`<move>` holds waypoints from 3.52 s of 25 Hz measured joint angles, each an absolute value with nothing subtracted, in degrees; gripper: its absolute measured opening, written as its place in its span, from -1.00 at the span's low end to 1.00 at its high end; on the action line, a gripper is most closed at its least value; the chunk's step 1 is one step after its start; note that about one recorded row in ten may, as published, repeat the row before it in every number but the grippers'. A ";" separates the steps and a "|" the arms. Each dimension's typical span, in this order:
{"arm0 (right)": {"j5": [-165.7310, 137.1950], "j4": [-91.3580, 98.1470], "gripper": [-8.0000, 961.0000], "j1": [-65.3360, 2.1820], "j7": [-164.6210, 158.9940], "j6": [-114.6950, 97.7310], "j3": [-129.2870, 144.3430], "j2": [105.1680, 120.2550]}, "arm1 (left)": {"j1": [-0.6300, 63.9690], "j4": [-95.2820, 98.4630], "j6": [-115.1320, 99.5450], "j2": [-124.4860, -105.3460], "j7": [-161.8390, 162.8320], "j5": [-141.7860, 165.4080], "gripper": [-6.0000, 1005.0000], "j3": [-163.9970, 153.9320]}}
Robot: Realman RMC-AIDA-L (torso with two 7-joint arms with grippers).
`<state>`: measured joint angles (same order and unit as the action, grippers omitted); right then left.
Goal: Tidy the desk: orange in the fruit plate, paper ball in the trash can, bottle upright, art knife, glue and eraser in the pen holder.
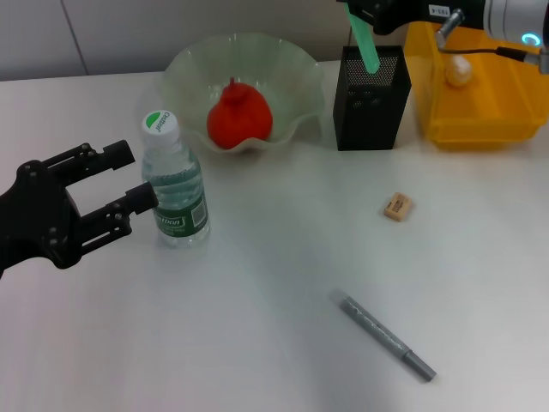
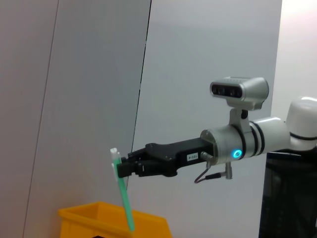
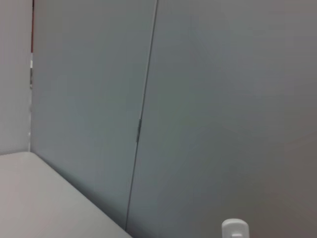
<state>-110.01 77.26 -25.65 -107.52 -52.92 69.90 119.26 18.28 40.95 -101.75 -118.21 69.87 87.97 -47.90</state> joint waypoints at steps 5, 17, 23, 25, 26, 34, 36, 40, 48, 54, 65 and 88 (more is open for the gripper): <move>-104.93 72.25 -0.51 -25.77 -100.73 -48.60 69.94 119.33 | 18.21 40.95 -101.78 -118.21 69.87 87.97 0.25 -47.90; -95.86 63.02 -0.49 -27.19 -87.57 -43.31 67.85 119.23 | 18.19 40.85 -101.36 -118.21 69.87 87.98 0.25 -47.89; -90.90 59.33 -0.48 -28.10 -82.26 -43.09 66.36 119.17 | 18.19 40.79 -101.27 -118.21 69.88 87.99 0.25 -47.89; -90.56 57.94 -0.48 -28.59 -81.34 -43.10 65.69 119.16 | 18.19 40.78 -101.26 -118.21 69.88 87.99 0.25 -47.89; -90.56 57.48 -0.48 -28.75 -81.08 -43.11 65.54 119.17 | 18.19 40.77 -101.25 -118.21 69.87 87.98 0.25 -47.89; -90.52 54.83 -0.46 -29.62 -80.31 -43.06 65.09 119.17 | 18.24 40.23 -101.24 -118.15 69.88 88.02 0.25 -47.17; -90.52 54.26 -0.46 -29.66 -80.31 -43.06 65.08 119.17 | 18.20 40.13 -101.24 -118.14 69.88 88.04 0.25 -47.08; -90.65 53.39 -0.45 -29.66 -80.29 -43.06 65.05 119.17 | 18.19 39.65 -101.24 -118.12 69.69 88.04 0.25 -47.08; -90.89 52.26 -0.44 -28.98 -80.25 -43.06 65.03 119.17 | 18.19 39.34 -101.25 -118.12 69.12 88.12 0.25 -47.11; -90.94 52.38 -0.43 -28.22 -80.24 -43.45 65.04 119.17 | 18.19 38.74 -101.24 -118.12 69.09 88.05 0.25 -47.11; -90.84 52.64 -0.41 -28.04 -80.69 -43.85 64.86 119.12 | 18.15 38.76 -101.54 -118.12 69.08 87.98 0.25 -47.11; -91.06 55.58 -0.31 -25.92 -84.77 -44.87 64.85 119.02 | 17.66 38.67 -101.69 -118.21 69.08 87.98 0.25 -47.01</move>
